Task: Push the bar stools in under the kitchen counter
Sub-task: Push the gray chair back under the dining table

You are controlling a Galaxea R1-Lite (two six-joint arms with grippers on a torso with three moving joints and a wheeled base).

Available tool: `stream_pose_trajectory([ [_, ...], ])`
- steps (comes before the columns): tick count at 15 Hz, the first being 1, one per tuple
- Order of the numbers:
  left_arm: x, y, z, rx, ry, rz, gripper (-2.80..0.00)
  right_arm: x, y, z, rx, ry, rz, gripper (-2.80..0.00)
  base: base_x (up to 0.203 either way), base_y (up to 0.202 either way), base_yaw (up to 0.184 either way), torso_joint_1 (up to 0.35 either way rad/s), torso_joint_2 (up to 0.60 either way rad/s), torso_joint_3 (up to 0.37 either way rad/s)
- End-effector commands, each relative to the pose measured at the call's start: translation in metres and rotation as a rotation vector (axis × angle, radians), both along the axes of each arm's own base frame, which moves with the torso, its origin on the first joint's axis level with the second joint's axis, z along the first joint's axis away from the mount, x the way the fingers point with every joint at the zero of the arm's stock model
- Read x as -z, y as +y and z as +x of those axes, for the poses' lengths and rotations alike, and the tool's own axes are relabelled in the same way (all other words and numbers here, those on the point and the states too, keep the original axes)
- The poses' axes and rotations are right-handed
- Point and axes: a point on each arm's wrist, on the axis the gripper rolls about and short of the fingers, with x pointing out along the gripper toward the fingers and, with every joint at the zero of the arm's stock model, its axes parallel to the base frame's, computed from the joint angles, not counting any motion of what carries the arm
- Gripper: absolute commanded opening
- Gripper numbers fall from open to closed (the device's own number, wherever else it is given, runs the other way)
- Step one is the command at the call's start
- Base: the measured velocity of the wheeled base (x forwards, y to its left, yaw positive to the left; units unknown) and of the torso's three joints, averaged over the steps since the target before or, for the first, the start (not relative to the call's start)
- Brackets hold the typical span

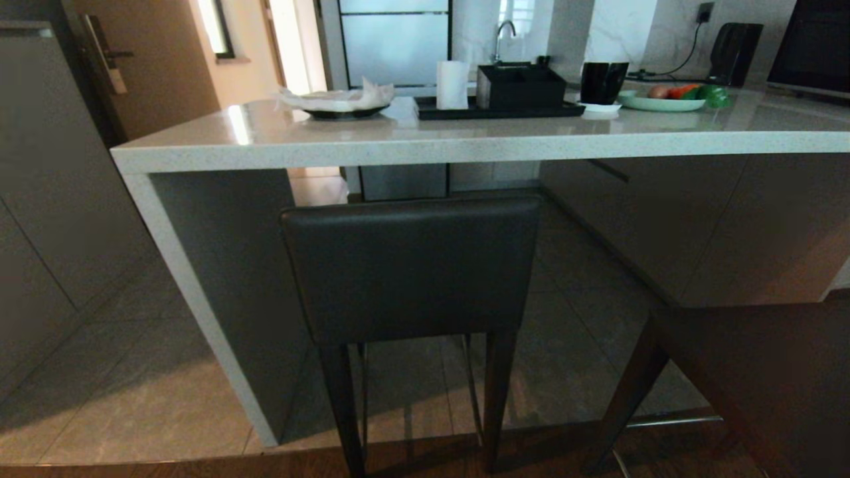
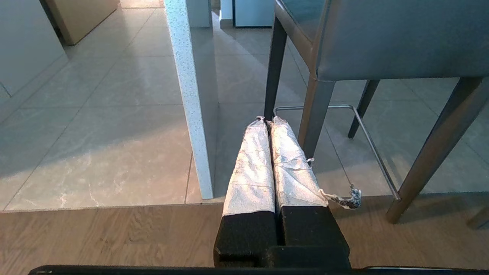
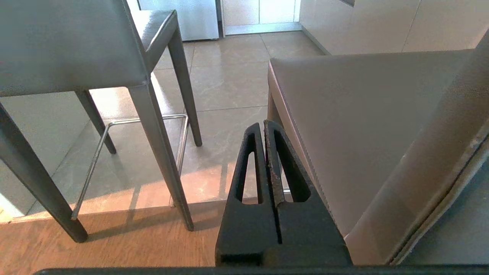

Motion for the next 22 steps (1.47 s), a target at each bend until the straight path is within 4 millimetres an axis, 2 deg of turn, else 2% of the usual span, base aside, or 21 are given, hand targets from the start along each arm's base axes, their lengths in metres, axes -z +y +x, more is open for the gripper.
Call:
stream_pose_trajectory([
  [1,0.0004,0.0,0.0002,0.0,0.003,0.0,-2.8,0.0004,0.0,0.0002,0.0,0.002,0.0,-2.8,0.0,0.0,0.0,0.0,0.0,0.0],
  [22,0.0004,-0.0001,0.0002,0.002,0.003,0.001,-2.8,0.0004,0.0,0.0002,0.0,0.002,0.001,-2.8,0.0,0.0,0.0,0.0,0.0,0.0],
])
